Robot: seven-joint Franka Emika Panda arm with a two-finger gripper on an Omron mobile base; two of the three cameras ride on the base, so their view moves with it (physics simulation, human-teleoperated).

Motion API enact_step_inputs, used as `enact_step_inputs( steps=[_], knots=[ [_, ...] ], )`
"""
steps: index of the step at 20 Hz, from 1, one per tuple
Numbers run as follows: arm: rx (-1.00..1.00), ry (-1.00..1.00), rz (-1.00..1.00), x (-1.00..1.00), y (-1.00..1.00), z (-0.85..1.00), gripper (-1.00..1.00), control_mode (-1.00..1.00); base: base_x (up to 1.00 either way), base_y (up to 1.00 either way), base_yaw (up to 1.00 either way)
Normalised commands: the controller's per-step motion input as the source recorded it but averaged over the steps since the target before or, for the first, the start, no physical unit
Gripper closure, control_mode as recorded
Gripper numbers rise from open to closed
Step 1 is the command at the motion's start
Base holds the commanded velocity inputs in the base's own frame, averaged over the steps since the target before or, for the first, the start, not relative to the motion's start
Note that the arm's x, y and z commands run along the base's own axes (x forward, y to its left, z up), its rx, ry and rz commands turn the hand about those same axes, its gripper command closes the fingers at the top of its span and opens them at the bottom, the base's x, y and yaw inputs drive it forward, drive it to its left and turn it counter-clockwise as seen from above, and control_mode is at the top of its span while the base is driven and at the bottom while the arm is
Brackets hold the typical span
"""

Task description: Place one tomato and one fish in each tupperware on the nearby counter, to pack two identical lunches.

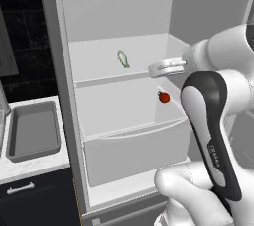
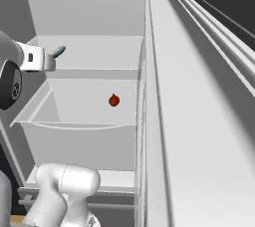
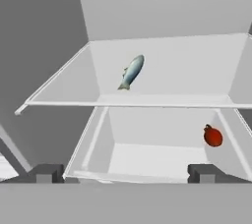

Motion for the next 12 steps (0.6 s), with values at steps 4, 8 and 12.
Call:
enact_step_inputs(
  steps=[4, 8, 12],
  knots=[
    [0.03, 0.01, -0.01, 0.62, 0.38, -0.06, -1.00, -1.00, 0.00, 0.00, 0.00],
    [0.00, 0.14, 0.00, 0.66, 0.23, -0.01, -1.00, -1.00, 0.00, 0.00, 0.00],
    [0.00, 0.18, 0.00, 0.74, 0.02, -0.03, -1.00, -1.00, 0.00, 0.00, 0.00]
  ],
)
